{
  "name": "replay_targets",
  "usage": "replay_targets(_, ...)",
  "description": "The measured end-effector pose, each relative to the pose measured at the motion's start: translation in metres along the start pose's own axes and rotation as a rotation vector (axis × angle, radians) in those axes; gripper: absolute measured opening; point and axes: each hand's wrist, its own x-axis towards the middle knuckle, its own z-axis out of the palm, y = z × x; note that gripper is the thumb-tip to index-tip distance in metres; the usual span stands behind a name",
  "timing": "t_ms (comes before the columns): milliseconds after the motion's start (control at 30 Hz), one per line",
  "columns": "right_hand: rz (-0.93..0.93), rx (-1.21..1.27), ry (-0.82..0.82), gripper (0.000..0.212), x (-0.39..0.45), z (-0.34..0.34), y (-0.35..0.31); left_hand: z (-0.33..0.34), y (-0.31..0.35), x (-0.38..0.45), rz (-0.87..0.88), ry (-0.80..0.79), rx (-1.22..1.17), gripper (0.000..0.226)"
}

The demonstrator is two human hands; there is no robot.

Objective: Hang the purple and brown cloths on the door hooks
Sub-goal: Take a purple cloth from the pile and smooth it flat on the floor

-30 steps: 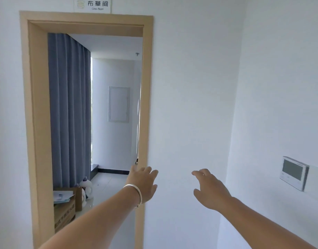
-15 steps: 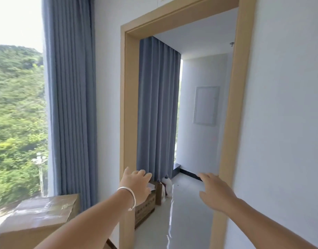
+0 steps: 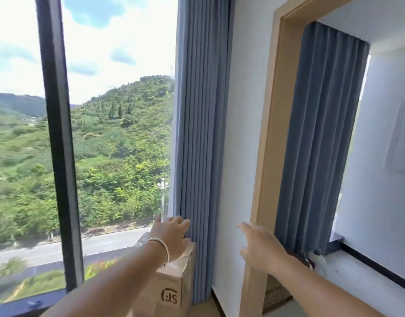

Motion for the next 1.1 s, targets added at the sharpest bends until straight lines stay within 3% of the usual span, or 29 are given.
replay_targets(267,-0.232,0.069,0.043,0.057,0.128,0.051,-0.108,0.040,-0.133,0.017,-0.223,-0.038,0.040,0.057)
replay_targets(567,-0.441,0.095,-0.154,0.058,0.219,0.160,-0.202,0.118,-0.232,0.006,-0.396,-0.171,0.026,0.055)
replay_targets(833,-0.568,0.175,-0.360,0.060,0.283,0.308,-0.247,0.237,-0.294,-0.001,-0.581,-0.347,-0.008,0.057)
replay_targets(1100,-0.650,0.078,-0.593,0.055,0.334,0.470,-0.247,0.388,-0.314,-0.002,-0.707,-0.623,-0.110,0.055)
